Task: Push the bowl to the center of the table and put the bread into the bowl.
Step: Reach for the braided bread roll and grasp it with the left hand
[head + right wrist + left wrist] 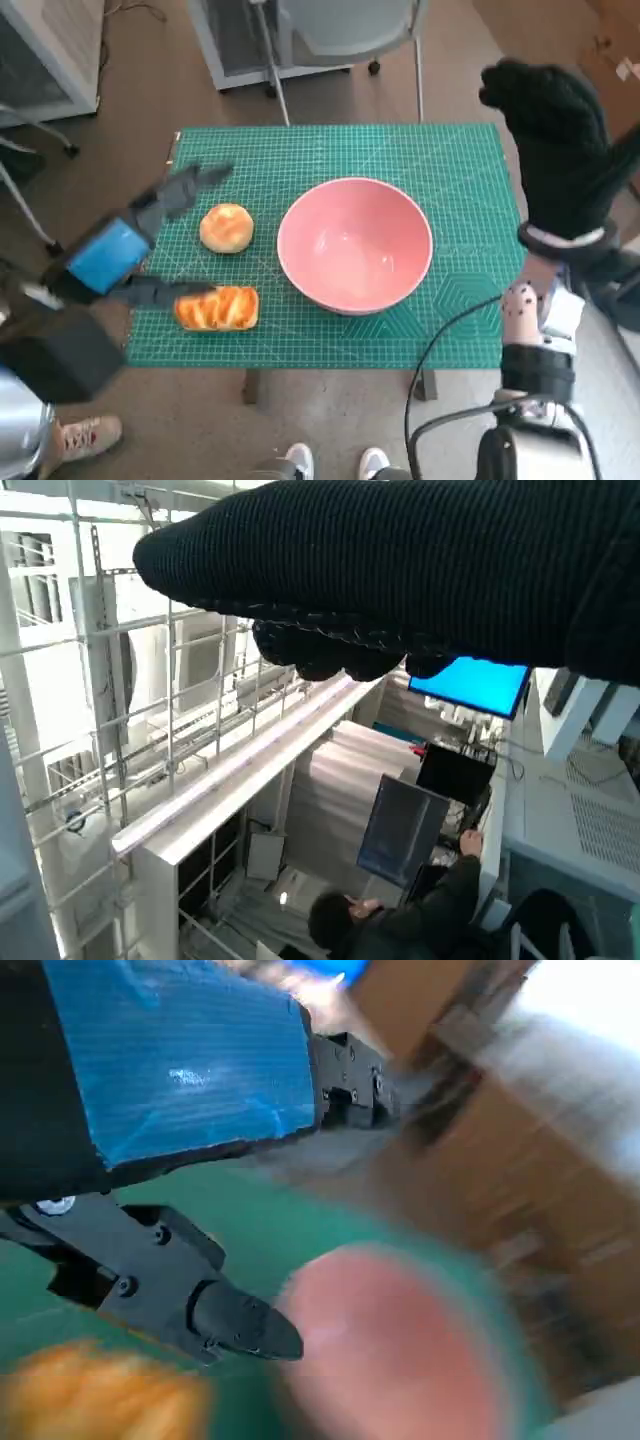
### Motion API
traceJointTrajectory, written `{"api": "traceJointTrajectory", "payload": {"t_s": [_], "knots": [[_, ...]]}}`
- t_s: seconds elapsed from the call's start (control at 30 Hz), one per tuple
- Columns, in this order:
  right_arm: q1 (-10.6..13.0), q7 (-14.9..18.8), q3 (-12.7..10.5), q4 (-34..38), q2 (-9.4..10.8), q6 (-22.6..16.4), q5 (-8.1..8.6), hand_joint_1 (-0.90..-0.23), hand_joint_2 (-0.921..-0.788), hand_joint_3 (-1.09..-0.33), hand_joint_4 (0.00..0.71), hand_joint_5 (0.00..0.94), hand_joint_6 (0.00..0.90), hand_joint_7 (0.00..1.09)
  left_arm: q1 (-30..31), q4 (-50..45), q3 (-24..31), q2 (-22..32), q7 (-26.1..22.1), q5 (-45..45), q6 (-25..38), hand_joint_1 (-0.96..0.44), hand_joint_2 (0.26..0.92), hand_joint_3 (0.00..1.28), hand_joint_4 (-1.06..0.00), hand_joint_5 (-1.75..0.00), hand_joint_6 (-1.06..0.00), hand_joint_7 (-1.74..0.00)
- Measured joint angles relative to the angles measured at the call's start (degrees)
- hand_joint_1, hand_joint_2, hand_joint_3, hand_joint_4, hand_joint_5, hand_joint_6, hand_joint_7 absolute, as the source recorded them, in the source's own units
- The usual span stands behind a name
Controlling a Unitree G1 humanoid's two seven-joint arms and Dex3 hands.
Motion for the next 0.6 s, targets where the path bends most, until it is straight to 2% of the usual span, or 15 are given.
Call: {"api": "traceJointTrajectory", "payload": {"t_s": [0.23,0.6], "knots": [[0.50,-0.18,0.93,-0.23,0.94,1.50,0.44,-0.680,-0.921,-0.710,0.287,0.010,0.379,0.03,0.60,-1.46,-5.62,2.82,-2.23,4.02,6.35,-0.03,0.721,0.03,-0.11,0.00,-0.30,-0.03],[0.57,0.50,1.04,-0.25,0.97,2.42,2.32,-0.682,-0.921,-0.703,0.293,0.008,0.385,0.02,0.80,3.93,-12.48,2.87,-2.54,8.70,6.13,-0.01,0.733,0.02,-0.14,-0.01,-0.31,-0.02]]}}
